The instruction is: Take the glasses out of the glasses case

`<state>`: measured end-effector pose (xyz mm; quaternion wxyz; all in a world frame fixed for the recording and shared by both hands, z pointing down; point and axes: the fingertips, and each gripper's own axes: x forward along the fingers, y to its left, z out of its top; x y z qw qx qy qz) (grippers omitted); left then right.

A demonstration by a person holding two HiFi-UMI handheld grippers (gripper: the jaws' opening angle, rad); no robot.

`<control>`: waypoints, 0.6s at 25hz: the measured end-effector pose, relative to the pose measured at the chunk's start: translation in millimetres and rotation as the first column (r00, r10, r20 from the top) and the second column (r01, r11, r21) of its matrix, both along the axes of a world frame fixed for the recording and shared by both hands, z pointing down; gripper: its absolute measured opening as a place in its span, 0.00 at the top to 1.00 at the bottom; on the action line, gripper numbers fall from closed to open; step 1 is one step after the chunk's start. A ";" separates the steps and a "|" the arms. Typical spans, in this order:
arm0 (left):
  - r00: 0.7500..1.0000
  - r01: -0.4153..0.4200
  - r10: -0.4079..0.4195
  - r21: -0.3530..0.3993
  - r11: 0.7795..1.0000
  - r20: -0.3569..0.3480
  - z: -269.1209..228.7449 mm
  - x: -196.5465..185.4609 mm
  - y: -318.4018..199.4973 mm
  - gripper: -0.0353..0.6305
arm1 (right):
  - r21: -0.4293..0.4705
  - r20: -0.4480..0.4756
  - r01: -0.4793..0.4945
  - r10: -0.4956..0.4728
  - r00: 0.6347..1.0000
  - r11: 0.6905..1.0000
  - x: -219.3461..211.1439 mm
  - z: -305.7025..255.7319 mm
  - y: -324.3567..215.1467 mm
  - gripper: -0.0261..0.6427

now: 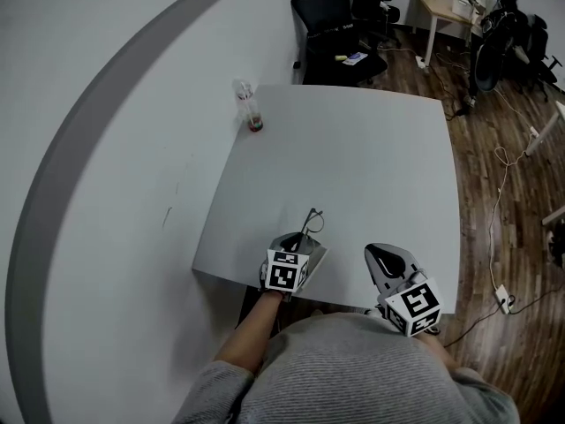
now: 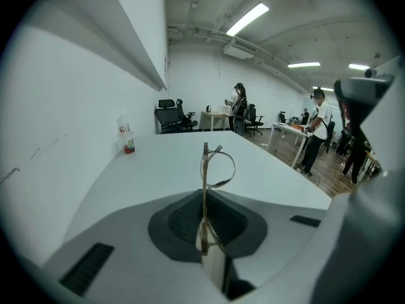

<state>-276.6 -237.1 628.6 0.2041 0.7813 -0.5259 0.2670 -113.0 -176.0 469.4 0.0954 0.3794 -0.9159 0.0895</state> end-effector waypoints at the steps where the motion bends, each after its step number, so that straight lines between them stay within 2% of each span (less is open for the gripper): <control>1: 1.000 0.001 -0.001 0.022 1.000 -0.023 -10.1 3.0 -0.2 0.91 | 0.001 -0.002 -0.003 0.003 1.000 1.000 0.1 -2.2 -1.3 0.94; 8: 0.991 -0.015 0.038 0.178 0.984 -0.128 -74.4 22.5 4.4 0.91 | 0.016 0.023 -0.052 0.052 0.998 0.998 6.2 -4.4 -11.5 0.94; 15: 0.980 -0.045 0.097 0.281 0.959 -0.174 -121.2 34.0 9.7 0.91 | 0.028 0.030 -0.087 0.086 0.996 0.996 8.5 -9.7 -16.1 0.94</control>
